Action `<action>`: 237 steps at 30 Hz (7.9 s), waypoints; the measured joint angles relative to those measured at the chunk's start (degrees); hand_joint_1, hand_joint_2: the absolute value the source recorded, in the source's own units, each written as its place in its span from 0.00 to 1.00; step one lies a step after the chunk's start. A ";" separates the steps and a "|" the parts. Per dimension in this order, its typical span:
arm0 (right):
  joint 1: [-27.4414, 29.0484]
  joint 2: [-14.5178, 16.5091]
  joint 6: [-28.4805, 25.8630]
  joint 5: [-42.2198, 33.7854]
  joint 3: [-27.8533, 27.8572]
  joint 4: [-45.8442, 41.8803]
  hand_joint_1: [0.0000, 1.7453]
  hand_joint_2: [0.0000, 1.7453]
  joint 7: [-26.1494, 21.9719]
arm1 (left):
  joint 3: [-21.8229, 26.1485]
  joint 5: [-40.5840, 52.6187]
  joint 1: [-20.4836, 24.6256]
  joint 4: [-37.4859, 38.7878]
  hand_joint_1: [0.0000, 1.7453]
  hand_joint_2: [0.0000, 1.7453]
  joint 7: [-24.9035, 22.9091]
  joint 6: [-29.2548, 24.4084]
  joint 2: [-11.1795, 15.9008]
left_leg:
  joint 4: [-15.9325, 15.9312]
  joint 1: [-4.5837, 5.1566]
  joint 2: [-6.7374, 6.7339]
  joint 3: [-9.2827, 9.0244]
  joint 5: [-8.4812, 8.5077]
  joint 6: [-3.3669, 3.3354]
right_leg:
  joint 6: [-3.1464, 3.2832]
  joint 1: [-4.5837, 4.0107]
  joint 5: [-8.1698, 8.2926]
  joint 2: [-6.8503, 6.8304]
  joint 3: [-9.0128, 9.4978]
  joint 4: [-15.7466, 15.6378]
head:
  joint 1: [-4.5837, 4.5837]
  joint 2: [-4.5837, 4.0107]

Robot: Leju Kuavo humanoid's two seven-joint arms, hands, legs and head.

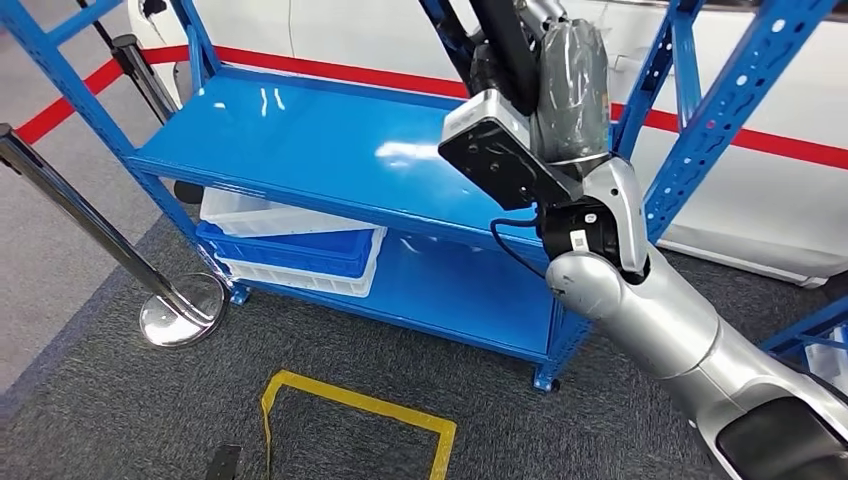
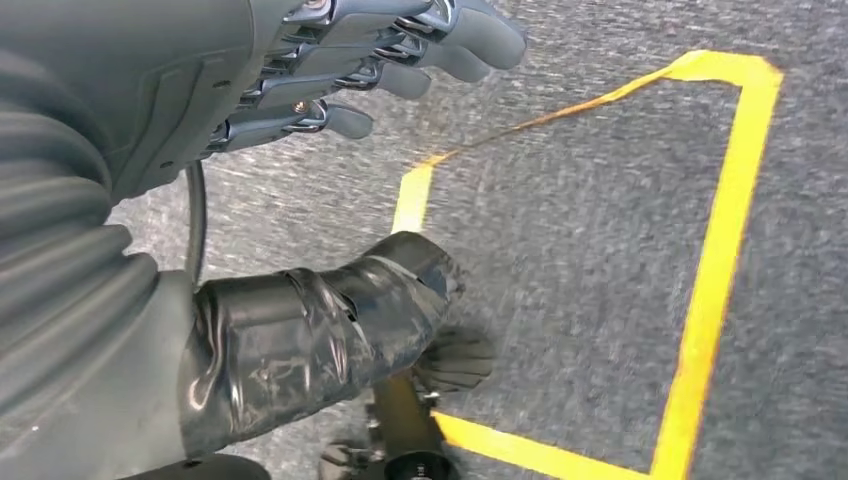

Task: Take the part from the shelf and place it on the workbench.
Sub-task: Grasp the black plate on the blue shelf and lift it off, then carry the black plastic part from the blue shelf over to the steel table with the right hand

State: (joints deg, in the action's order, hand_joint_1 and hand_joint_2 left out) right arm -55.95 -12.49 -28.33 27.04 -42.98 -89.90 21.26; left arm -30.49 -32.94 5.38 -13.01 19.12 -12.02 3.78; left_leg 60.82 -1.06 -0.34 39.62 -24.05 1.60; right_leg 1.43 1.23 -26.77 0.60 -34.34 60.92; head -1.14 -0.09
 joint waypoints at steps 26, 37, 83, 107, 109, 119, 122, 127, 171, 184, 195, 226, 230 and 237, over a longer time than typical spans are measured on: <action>-0.18 -0.94 2.01 9.73 0.03 -0.02 1.00 1.00 3.64 | 0.00 -0.61 0.37 0.02 0.00 1.00 -1.15 -1.22 -0.11 | -1.78 0.69 -0.29 -2.02 0.88 -2.31 | -1.38 -0.83 -1.73 -0.30 1.72 -0.12 | 0.69 0.00; -0.05 -0.96 2.96 11.57 0.03 0.13 1.00 1.00 3.99 | -0.02 -0.89 0.25 0.07 0.00 1.00 -1.55 -0.74 -0.28 | 11.16 -0.29 -0.06 0.06 -6.97 1.28 | -0.20 0.00 3.25 -0.73 -3.17 -1.15 | 0.67 0.00; 1.41 -2.35 5.23 18.65 0.12 -0.59 1.00 1.00 5.24 | -0.13 -1.92 0.39 0.13 0.00 1.00 -1.54 -0.08 -0.29 | -2.26 0.58 0.83 -3.72 -0.78 -3.67 | -2.31 -0.60 -1.54 -0.59 -7.26 13.19 | 1.36 0.00; 2.67 -2.53 4.74 15.60 0.19 -0.82 1.00 1.00 3.31 | -0.96 -2.23 0.19 0.18 0.00 1.00 -3.06 -1.36 0.36 | -0.96 -0.55 -0.38 -3.28 -1.22 -1.90 | -2.77 -0.15 -1.86 -4.44 -0.14 1.05 | 1.02 0.00; 2.78 -2.60 4.73 15.26 0.19 -0.81 1.00 1.00 3.29 | -1.00 -2.23 0.24 0.18 0.00 1.00 -3.19 -1.44 0.38 | -1.07 -0.45 0.59 -3.02 -0.92 -2.60 | -2.69 -0.15 -5.46 -1.98 -3.10 7.57 | 1.04 0.00; 3.58 -2.92 4.82 14.46 0.23 -0.62 1.00 1.00 3.00 | -1.38 -2.38 0.30 0.21 0.00 1.00 -4.20 -1.93 0.50 | -1.12 -0.16 7.07 -1.68 0.40 -1.82 | -0.12 -1.00 0.52 3.09 0.00 -0.32 | 1.24 0.00; 3.54 -2.92 5.04 14.18 0.23 -0.59 1.00 1.00 3.00 | -1.45 -2.39 0.04 0.31 0.00 1.00 -4.10 -2.03 0.71 | 0.17 0.00 5.32 -0.54 -0.51 -0.85 | -0.18 -0.37 0.87 1.11 0.50 -1.86 | 1.16 0.00; 3.84 -2.93 5.41 13.76 0.23 -0.52 1.00 1.00 3.01 | -1.49 -2.40 0.28 0.33 0.00 1.00 -3.75 -2.08 0.81 | 12.74 -0.19 0.88 4.67 -6.21 0.29 | -0.09 -0.28 1.13 -2.42 0.35 -1.94 | 0.77 0.00; 10.37 -11.46 9.86 13.93 7.81 -11.80 1.00 1.00 10.91 | -5.42 2.12 3.59 0.35 0.00 1.00 -1.47 0.28 2.76 | -3.64 0.40 1.20 -3.18 1.15 -3.72 | -2.58 -0.84 -6.06 -1.32 -4.15 9.33 | 0.46 0.00; 14.72 -14.15 11.55 14.97 9.17 -16.37 1.00 1.00 12.04 | -6.58 4.77 3.75 0.32 0.00 1.00 -2.73 0.05 3.10 | 1.08 -0.02 5.71 0.61 -0.41 -0.95 | -1.35 0.26 0.86 0.82 0.07 -1.41 | 0.13 0.00; 16.71 -14.02 10.15 15.11 9.50 -16.44 1.00 1.00 9.57 | -7.21 5.12 5.35 0.30 0.00 1.00 -1.90 0.03 3.61 | -2.11 1.49 -2.77 -1.99 0.32 -2.62 | -1.63 -1.02 -0.03 -6.62 0.88 -1.64 | -0.11 0.00; 20.23 -14.22 11.67 17.80 10.21 -16.86 1.00 1.00 10.32 | -7.27 5.17 3.46 0.31 0.00 1.00 -1.95 2.66 3.86 | -1.85 1.31 -0.30 -1.79 0.23 -2.46 | -2.00 -0.60 -0.56 -4.54 1.09 -1.47 | -0.33 0.00; 20.35 -14.39 12.73 18.74 10.22 -16.86 1.00 1.00 10.10 | -7.28 4.93 3.25 0.31 0.00 1.00 -2.06 4.55 4.00 | -3.17 0.89 0.05 -2.73 0.57 -3.79 | -2.78 -0.52 -3.10 -2.64 -0.50 2.19 | -0.11 0.00; 21.18 -14.56 13.79 20.04 10.22 -16.84 1.00 1.00 9.98 | -7.28 4.51 3.52 0.31 0.00 1.00 -2.09 6.07 4.00 | -2.26 0.96 1.51 -3.04 -0.28 -4.14 | -3.04 -0.15 -1.31 -0.73 -4.40 6.69 | 0.05 0.00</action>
State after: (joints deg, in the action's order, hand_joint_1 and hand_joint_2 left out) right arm -34.77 -27.04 -14.54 47.08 -32.76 -106.73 31.23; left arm -37.77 -28.43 8.90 -12.70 17.03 -5.95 7.78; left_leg 58.56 -0.09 1.18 36.58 -24.33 -2.54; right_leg -1.61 1.08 -28.08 -0.13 -38.75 67.61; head -1.09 -0.09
